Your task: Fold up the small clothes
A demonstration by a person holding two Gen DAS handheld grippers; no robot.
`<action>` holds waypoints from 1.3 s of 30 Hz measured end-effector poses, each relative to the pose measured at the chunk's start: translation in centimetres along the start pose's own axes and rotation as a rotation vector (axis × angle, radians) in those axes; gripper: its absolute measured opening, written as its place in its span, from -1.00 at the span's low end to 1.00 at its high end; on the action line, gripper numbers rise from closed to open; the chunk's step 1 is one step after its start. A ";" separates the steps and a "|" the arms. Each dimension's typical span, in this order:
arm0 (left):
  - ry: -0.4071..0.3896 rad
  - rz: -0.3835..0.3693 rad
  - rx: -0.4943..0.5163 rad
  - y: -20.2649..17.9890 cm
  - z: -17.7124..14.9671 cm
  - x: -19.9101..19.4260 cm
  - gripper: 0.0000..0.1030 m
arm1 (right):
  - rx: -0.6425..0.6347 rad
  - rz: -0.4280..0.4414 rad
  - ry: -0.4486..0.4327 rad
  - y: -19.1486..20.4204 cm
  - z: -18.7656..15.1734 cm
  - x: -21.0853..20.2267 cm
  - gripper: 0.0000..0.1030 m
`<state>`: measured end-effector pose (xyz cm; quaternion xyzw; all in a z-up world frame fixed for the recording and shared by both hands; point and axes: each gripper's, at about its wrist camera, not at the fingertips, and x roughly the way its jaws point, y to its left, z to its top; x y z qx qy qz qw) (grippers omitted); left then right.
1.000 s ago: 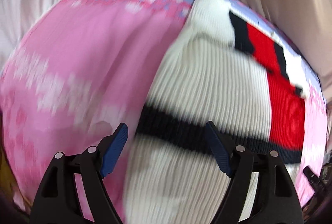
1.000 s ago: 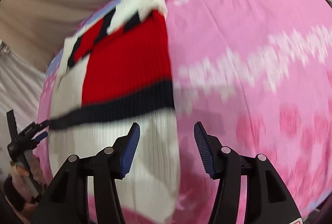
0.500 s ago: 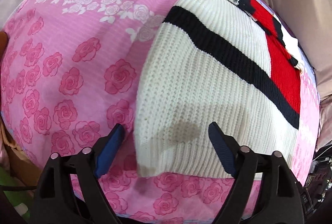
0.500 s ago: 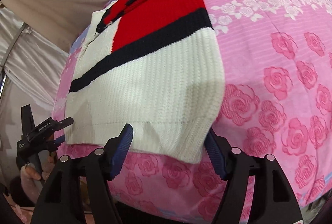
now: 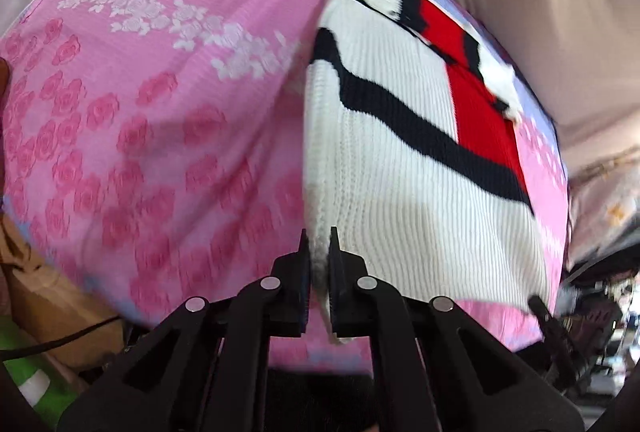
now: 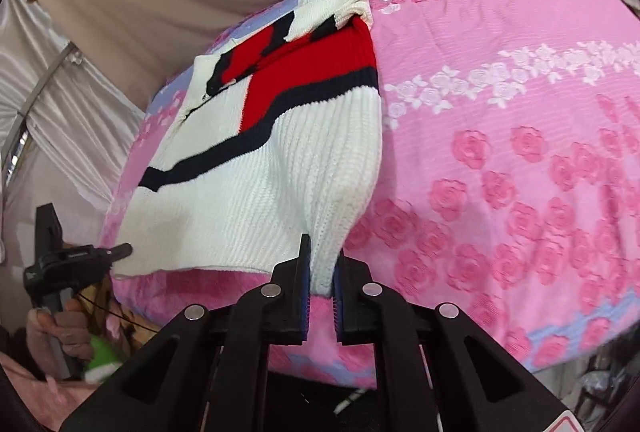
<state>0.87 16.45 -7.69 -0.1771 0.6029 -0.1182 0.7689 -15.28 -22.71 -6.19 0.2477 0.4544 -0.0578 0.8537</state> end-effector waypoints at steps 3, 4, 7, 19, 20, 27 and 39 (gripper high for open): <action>0.068 0.000 0.028 -0.6 -2.6 -0.1 -0.89 | -0.008 -0.023 0.051 -1.0 -1.5 -0.8 -0.85; 0.100 -0.003 0.033 -0.7 -3.7 -0.1 -0.89 | -0.009 -0.029 0.077 -1.4 -2.1 -1.1 -0.85; 0.160 0.009 0.042 -0.6 -5.8 -0.6 -0.89 | -0.015 -0.040 0.177 -2.4 -4.6 -1.8 -0.87; -0.013 -0.061 0.112 -5.9 1.9 -6.5 -0.88 | -0.094 0.047 0.014 0.5 6.2 -4.8 -0.87; -0.067 -0.059 0.127 -7.1 4.1 -6.7 -0.88 | -0.092 0.052 -0.036 0.9 8.6 -4.4 -0.87; -0.331 0.037 0.139 -14.5 22.1 -2.7 -0.78 | -0.047 0.055 -0.243 1.4 26.7 3.3 -0.74; -0.270 0.232 0.049 -9.0 21.8 4.9 -0.20 | 0.006 -0.125 -0.159 -3.4 23.3 7.9 0.06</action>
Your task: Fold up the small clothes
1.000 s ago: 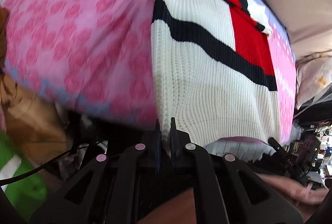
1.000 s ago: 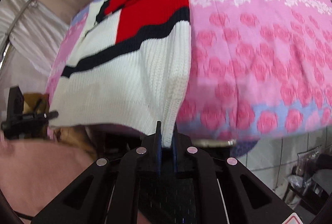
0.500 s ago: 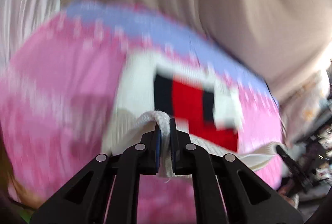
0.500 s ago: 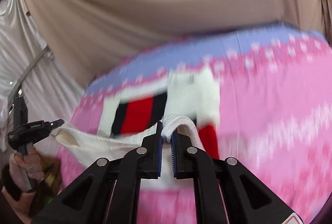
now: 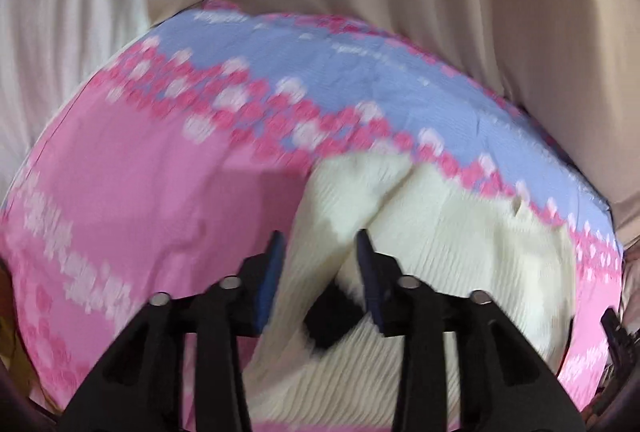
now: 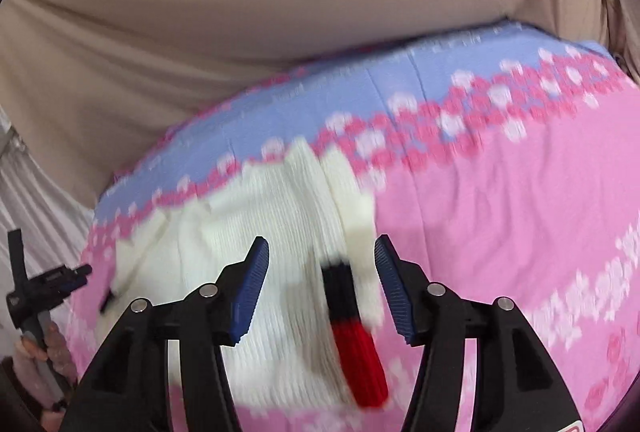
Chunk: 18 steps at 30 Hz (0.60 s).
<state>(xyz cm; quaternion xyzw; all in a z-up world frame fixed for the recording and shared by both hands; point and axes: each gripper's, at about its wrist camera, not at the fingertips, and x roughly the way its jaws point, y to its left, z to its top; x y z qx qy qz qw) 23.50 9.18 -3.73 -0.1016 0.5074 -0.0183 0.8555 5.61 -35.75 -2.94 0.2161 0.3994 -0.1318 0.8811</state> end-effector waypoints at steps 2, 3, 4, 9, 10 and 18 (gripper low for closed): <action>0.045 -0.001 -0.025 1.1 -2.8 0.1 -0.20 | -0.001 -0.008 0.056 -0.7 -2.2 0.7 0.07; 0.063 0.001 -0.035 1.1 -3.7 0.1 -0.20 | -0.001 -0.014 0.083 -1.0 -3.2 1.2 0.16; 0.090 -0.015 -0.054 1.5 -4.9 0.3 -0.20 | 0.000 -0.020 0.101 -1.2 -3.7 1.8 0.20; 0.122 -0.028 -0.095 1.5 -7.7 0.6 0.05 | -0.019 -0.038 0.186 -1.0 -5.8 4.6 0.20; 0.121 -0.022 -0.089 1.4 -7.6 0.9 0.06 | -0.006 -0.034 0.195 -1.1 -6.0 5.0 0.20; 0.028 0.223 -0.197 4.5 -1.8 2.7 0.02 | -0.013 -0.079 0.112 -0.4 -5.2 3.1 0.21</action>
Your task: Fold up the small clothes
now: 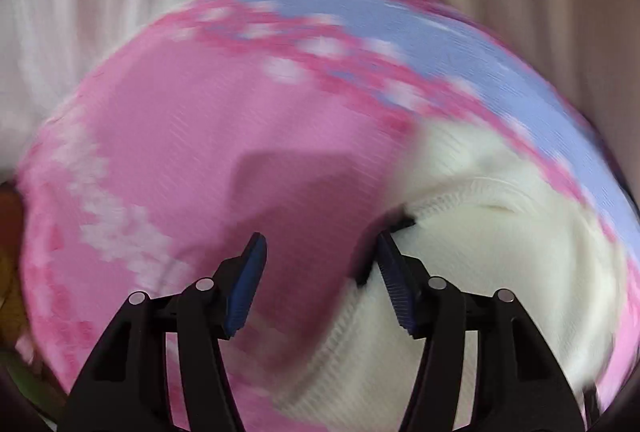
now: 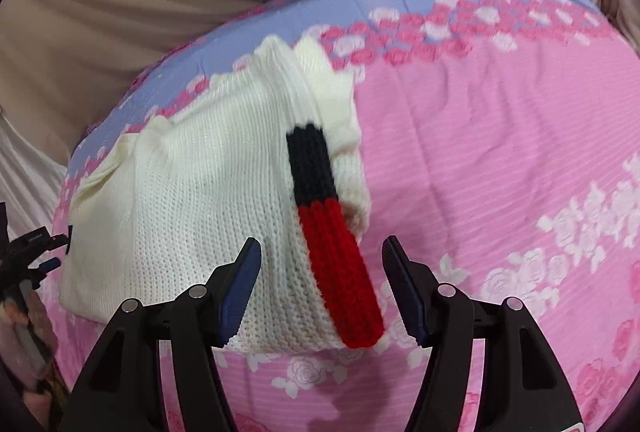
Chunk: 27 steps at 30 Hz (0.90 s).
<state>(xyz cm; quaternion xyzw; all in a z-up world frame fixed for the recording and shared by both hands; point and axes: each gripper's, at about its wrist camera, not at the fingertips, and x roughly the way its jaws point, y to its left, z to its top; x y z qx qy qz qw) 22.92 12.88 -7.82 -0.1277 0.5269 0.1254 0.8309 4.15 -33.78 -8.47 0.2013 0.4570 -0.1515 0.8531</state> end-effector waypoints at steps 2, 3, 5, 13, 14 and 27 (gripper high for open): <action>-0.028 0.014 -0.143 2.8 1.6 -1.3 0.01 | -0.023 -0.002 -0.030 0.1 0.3 -1.2 0.28; -0.047 0.003 -0.154 3.1 1.8 -2.0 0.01 | -0.032 -0.008 -0.044 0.2 0.2 -1.7 0.30; -0.088 -0.041 -0.091 1.7 1.9 -4.0 0.02 | -0.031 -0.002 -0.051 0.2 0.1 -2.3 0.30; 0.072 -0.245 0.350 -12.4 -1.9 -1.0 0.06 | -0.037 0.027 -0.045 2.0 -0.1 -2.7 0.30; 0.058 -0.200 0.357 -12.7 -1.5 0.0 0.06 | -0.049 0.020 -0.051 2.3 0.0 -3.0 0.30; -0.049 -0.076 0.068 -0.8 2.7 -3.0 0.17 | 0.004 -0.009 0.011 -0.9 -1.2 -1.3 0.35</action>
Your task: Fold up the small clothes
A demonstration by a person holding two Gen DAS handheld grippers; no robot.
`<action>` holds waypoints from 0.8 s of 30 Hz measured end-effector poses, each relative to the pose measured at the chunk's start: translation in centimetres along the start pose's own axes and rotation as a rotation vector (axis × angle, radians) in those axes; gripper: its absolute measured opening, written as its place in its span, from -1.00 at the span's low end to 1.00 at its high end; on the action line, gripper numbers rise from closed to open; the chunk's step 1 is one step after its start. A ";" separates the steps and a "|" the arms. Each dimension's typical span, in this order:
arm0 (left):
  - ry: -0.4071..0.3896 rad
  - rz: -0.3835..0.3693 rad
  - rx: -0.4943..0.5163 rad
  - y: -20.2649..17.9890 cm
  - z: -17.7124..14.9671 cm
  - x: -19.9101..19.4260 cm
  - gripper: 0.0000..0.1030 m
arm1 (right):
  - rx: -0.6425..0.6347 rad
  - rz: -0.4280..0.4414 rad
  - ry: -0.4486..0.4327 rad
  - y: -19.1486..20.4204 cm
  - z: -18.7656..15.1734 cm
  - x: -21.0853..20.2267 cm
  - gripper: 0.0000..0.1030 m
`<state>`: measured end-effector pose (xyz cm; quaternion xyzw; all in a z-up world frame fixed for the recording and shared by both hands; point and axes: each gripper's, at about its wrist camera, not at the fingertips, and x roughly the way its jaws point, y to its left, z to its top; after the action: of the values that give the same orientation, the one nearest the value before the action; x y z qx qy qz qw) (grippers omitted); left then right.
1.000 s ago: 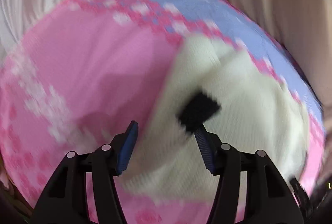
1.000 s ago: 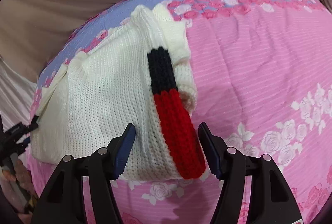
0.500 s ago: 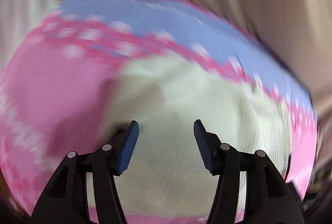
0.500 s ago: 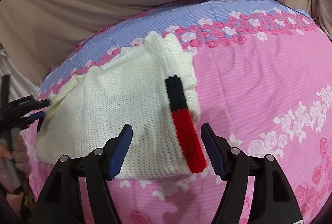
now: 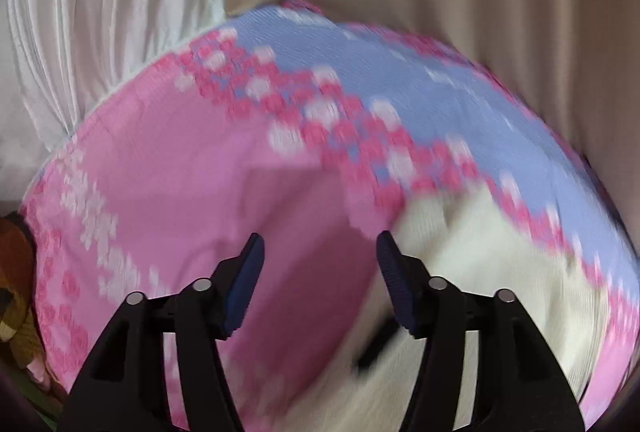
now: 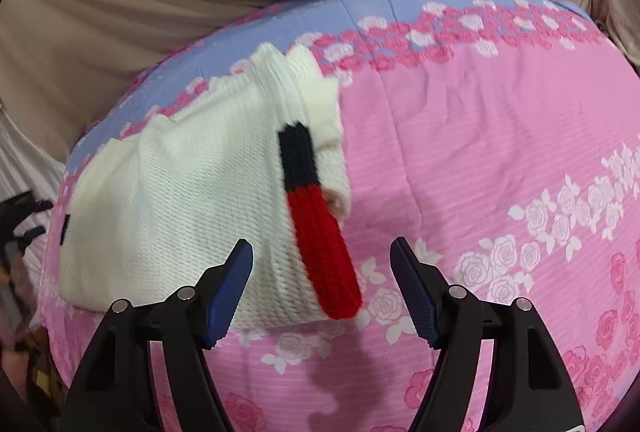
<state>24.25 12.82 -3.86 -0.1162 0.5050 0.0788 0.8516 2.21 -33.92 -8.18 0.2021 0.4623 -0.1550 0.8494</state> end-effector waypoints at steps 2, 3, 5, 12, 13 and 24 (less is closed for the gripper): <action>0.058 -0.049 0.023 0.2 -4.0 -0.9 0.22 | 0.022 0.014 0.028 -0.7 -0.3 0.9 0.35; 0.090 -0.066 0.027 0.2 -5.5 -0.8 0.23 | 0.037 0.025 0.040 -1.0 -0.5 1.2 0.35; 0.149 -0.073 0.012 0.9 -8.9 -0.4 0.26 | 0.072 0.054 0.064 -1.5 -0.8 2.0 0.35; 0.169 -0.068 -0.145 2.2 -10.9 1.7 0.40 | 0.149 0.148 0.068 -1.2 -0.7 3.4 -0.18; 0.175 -0.093 -0.142 1.8 -10.5 1.8 0.31 | 0.155 0.185 0.095 -0.9 -0.5 4.0 -0.63; 0.288 -0.334 -0.099 4.5 -11.3 -4.0 -0.72 | 0.049 0.144 0.054 -1.9 -1.8 -6.3 -0.79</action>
<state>11.71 13.94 -6.10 -0.2498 0.5905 -0.0559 0.7654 -3.28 -34.24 -4.16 0.2596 0.4652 -0.0992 0.8404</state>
